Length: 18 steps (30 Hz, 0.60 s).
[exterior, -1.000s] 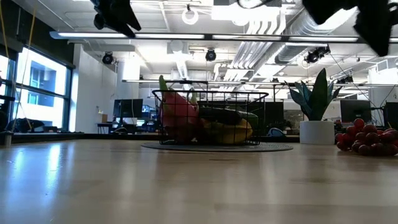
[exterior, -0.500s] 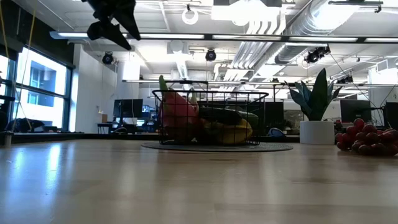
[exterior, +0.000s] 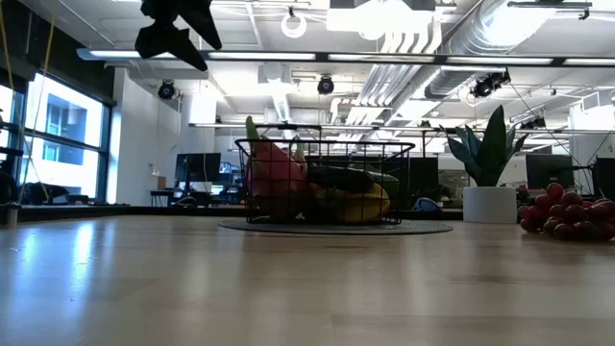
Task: Build produce basket
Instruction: Put the orange carrot into the black wire basket
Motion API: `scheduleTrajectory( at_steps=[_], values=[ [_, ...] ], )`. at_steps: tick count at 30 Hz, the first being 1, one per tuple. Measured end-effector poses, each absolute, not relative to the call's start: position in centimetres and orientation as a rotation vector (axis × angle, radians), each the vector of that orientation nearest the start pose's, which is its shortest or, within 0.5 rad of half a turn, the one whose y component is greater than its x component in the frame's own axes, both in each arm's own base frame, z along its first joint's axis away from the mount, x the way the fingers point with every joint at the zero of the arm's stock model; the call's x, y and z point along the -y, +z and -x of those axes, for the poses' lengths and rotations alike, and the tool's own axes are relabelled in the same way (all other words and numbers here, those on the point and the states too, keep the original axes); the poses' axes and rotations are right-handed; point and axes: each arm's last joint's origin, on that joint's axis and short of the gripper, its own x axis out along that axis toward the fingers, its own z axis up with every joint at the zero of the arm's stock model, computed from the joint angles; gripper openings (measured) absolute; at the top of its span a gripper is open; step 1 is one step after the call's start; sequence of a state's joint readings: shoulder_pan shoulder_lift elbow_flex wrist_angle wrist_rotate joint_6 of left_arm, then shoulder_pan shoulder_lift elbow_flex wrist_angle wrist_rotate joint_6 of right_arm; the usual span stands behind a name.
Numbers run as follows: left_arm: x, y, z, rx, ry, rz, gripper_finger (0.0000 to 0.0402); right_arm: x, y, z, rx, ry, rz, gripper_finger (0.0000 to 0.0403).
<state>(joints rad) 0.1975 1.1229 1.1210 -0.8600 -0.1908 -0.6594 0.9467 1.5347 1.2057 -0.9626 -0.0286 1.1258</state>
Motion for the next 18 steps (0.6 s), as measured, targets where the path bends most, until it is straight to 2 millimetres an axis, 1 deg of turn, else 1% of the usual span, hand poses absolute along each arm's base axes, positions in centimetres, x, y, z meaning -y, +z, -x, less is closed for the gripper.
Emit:
scheduleTrajectory(
  at_steps=[7,12,18],
  values=[
    [-3.1,32.8,-21.1,-0.721,0.597,0.595,0.0223,-25.4,22.1,-16.8,-1.505,0.033,-0.224,0.0281],
    [-2.4,32.8,-21.2,-0.720,0.583,0.589,0.0223,-26.5,19.4,-17.1,-1.595,0.022,-0.177,0.0281],
    [-1.8,32.8,-21.3,-0.726,0.559,0.575,0.0223,-27.3,16.2,-17.5,-1.683,-0.028,-0.132,0.0281]
  ],
)
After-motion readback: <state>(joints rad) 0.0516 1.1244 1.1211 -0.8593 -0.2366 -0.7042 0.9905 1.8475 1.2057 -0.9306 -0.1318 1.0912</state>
